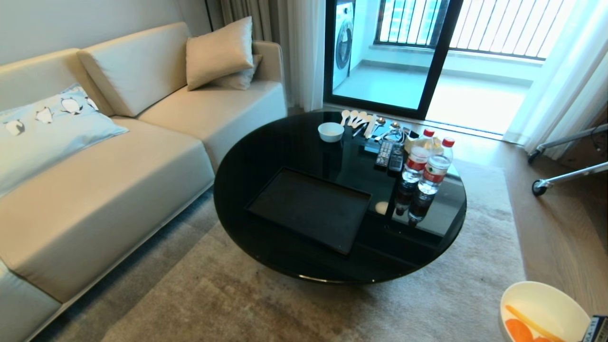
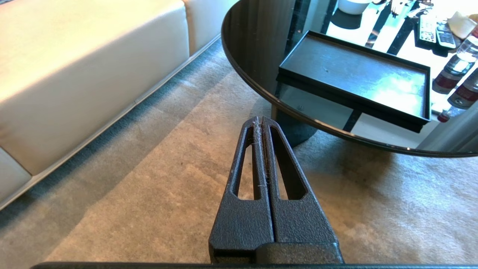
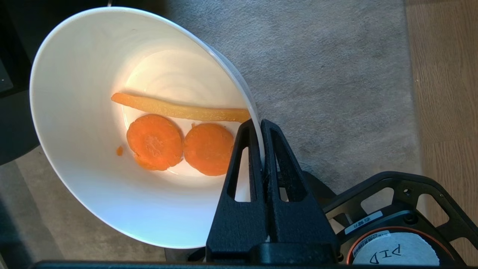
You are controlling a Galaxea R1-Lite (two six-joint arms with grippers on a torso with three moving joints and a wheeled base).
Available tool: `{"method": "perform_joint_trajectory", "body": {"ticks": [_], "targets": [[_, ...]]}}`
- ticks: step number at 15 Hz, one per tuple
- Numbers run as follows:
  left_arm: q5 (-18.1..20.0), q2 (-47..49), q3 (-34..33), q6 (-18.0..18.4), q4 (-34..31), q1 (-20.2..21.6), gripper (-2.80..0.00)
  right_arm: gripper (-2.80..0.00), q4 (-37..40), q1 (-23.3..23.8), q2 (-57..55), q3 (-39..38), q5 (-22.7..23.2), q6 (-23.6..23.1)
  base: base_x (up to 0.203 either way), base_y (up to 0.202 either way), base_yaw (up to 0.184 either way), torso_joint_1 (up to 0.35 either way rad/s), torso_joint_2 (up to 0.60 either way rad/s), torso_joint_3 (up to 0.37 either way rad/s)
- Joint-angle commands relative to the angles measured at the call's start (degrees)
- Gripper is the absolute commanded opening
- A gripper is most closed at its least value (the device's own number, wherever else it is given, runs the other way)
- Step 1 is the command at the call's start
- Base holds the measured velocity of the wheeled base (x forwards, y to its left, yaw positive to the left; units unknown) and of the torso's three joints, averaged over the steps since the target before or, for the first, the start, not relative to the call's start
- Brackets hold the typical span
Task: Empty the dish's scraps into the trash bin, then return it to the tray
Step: Move the bowl over the trash can
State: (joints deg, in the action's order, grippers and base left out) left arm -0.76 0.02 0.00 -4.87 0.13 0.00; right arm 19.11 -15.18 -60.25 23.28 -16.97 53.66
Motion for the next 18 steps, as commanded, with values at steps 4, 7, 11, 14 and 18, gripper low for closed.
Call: {"method": "perform_joint_trajectory", "body": {"ticks": [4, 7, 11, 14, 18], "targets": [[0.0, 0.0, 0.0, -0.1, 0.0, 0.0, -2.8, -2.8, 0.1, -0.2, -0.2, 0.1, -0.1, 0.2, 0.0, 0.0, 0.0, 0.0, 0.0, 0.0], [0.0, 0.0, 0.0, -0.1, 0.0, 0.0, -2.8, -2.8, -0.1, -0.2, 0.1, 0.2, -0.1, 0.2, 0.0, 0.0, 0.0, 0.0, 0.0, 0.0], [0.0, 0.0, 0.0, -0.1, 0.0, 0.0, -2.8, -2.8, -0.1, -0.2, 0.9, 0.2, -0.1, 0.2, 0.0, 0.0, 0.0, 0.0, 0.0, 0.0], [0.0, 0.0, 0.0, -0.1, 0.0, 0.0, -2.8, -2.8, 0.2, -0.2, 1.6, -0.1, -0.1, 0.3, 0.0, 0.0, 0.0, 0.0, 0.0, 0.0], [0.0, 0.0, 0.0, -0.1, 0.0, 0.0, -2.8, -2.8, -0.1, -0.2, 1.6, -0.2, -0.2, 0.2, 0.0, 0.0, 0.0, 0.0, 0.0, 0.0]]}}
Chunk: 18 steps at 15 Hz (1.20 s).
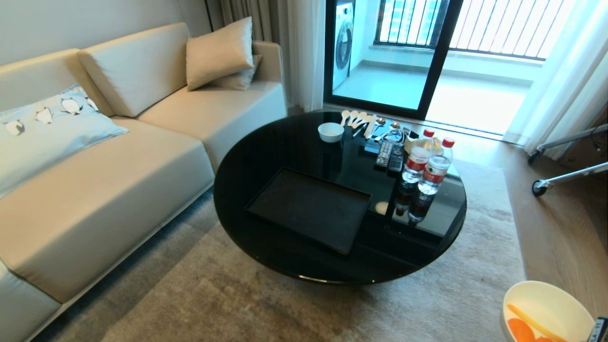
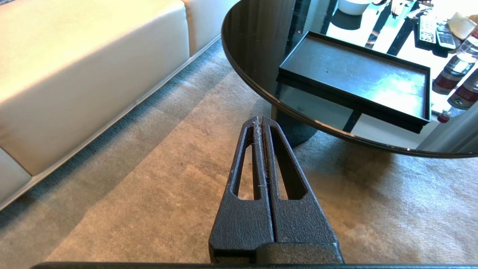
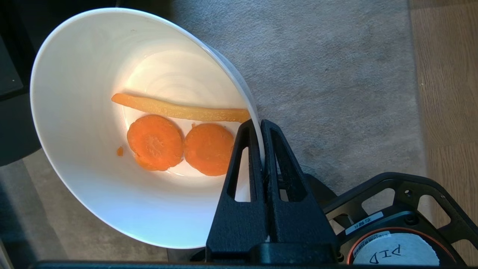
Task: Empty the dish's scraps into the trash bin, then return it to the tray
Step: Move the bowl over the trash can
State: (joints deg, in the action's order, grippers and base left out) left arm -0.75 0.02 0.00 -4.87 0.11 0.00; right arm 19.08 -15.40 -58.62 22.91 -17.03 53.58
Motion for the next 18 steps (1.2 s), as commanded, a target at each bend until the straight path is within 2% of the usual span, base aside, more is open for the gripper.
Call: {"method": "perform_joint_trajectory", "body": {"ticks": [1, 13, 18], "targets": [[0.0, 0.0, 0.0, 0.0, 0.1, 0.0, -2.8, -2.8, -0.1, 0.0, -0.1, 0.2, -0.1, 0.3, 0.0, 0.0, 0.0, 0.0, 0.0, 0.0], [0.0, 0.0, 0.0, 0.0, 0.1, 0.0, -2.8, -2.8, 1.3, -0.1, 2.0, 0.0, -0.2, 0.3, 0.0, 0.0, 0.0, 0.0, 0.0, 0.0], [0.0, 0.0, 0.0, 0.0, 0.1, 0.0, -2.8, -2.8, 1.3, -0.2, 2.0, -0.2, -0.2, 0.4, 0.001, 0.009, -0.138, 0.003, 0.0, 0.001]]}}
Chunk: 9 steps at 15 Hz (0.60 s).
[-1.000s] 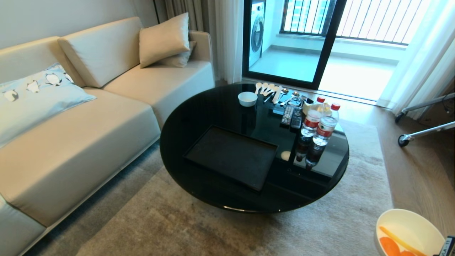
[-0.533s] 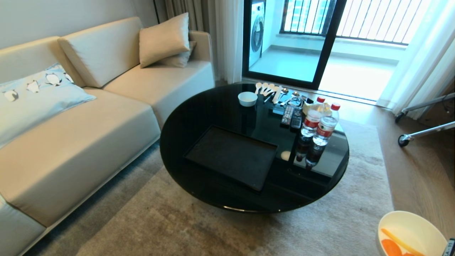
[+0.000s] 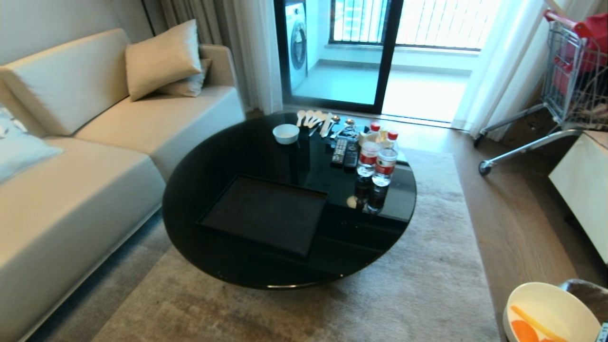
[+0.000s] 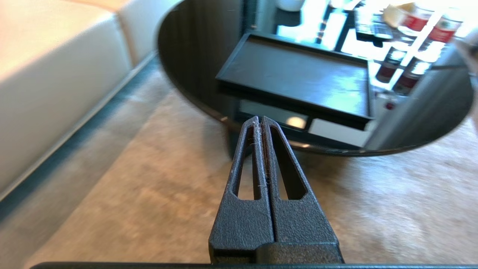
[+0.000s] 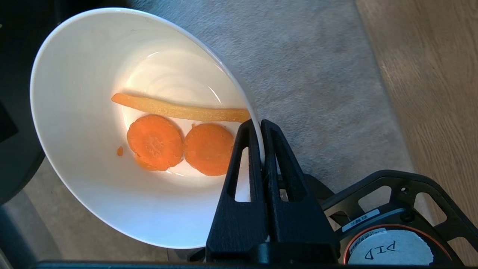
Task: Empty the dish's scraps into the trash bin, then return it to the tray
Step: Move the bowl over the trash can
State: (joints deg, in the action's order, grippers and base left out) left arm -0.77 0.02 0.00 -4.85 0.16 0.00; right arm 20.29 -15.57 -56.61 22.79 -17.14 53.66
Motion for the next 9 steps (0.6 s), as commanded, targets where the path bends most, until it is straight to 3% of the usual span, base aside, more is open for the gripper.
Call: {"method": "perform_joint_trajectory", "body": {"ticks": [1, 9], "targets": [[0.0, 0.0, 0.0, -0.1, -0.1, 0.0, -2.8, -2.8, 0.1, -0.1, 0.0, -0.2, -0.1, 0.4, 0.002, 0.013, -0.172, -0.001, 0.0, 0.005], [0.0, 0.0, 0.0, -0.1, 0.0, 0.0, -2.8, -2.8, 0.1, -0.3, -0.1, -0.3, -0.1, 0.4, 0.001, 0.01, -0.166, 0.002, 0.0, 0.001]]}}
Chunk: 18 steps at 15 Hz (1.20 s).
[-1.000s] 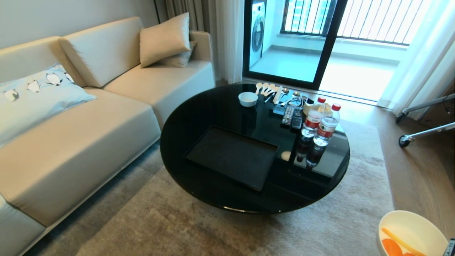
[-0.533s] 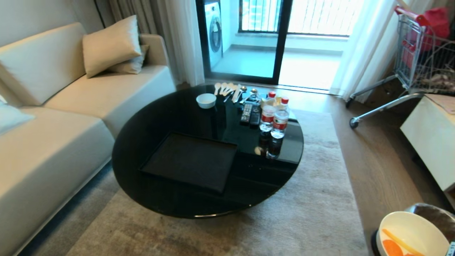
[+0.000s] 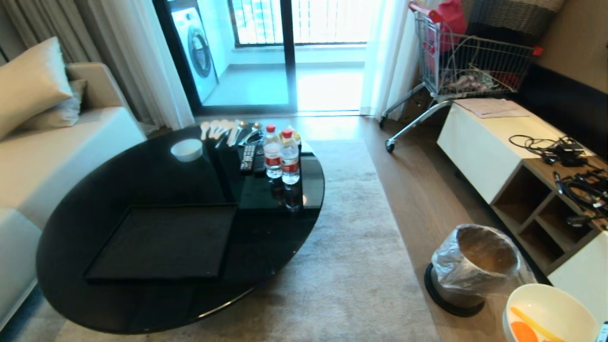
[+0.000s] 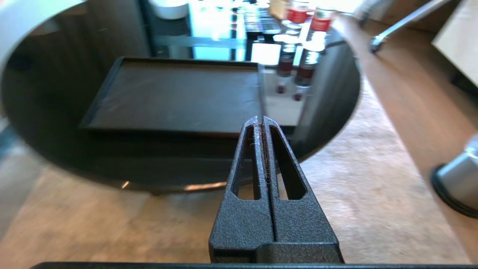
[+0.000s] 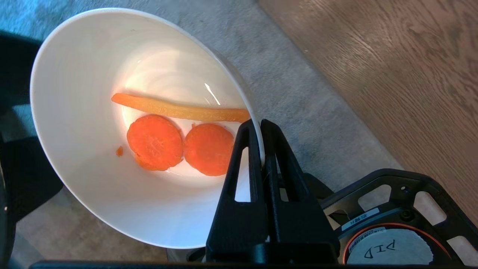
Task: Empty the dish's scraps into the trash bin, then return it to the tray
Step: Move the bowl over the trash can
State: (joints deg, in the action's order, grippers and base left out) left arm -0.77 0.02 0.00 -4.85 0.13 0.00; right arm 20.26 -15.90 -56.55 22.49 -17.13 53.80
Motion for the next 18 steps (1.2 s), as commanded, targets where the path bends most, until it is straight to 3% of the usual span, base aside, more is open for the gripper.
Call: {"method": "perform_joint_trajectory", "body": {"ticks": [1, 14, 18], "targets": [[0.0, 0.0, 0.0, -0.1, 0.0, 0.0, -2.8, -2.8, 0.1, 0.0, -0.2, -0.3, -0.1, 0.3, -0.001, 0.008, -0.169, 0.002, 0.0, 0.001], [0.0, 0.0, 0.0, -0.1, 0.0, 0.0, -2.8, -2.8, 0.0, 0.2, -0.8, -0.7, -0.4, 0.3, 0.001, 0.009, -0.163, 0.001, 0.0, 0.003], [0.0, 0.0, 0.0, -0.1, 0.0, 0.0, -2.8, -2.8, 0.0, 0.3, -1.0, -0.7, -1.0, 0.3, 0.0, 0.002, -0.025, 0.001, 0.0, 0.002]]}}
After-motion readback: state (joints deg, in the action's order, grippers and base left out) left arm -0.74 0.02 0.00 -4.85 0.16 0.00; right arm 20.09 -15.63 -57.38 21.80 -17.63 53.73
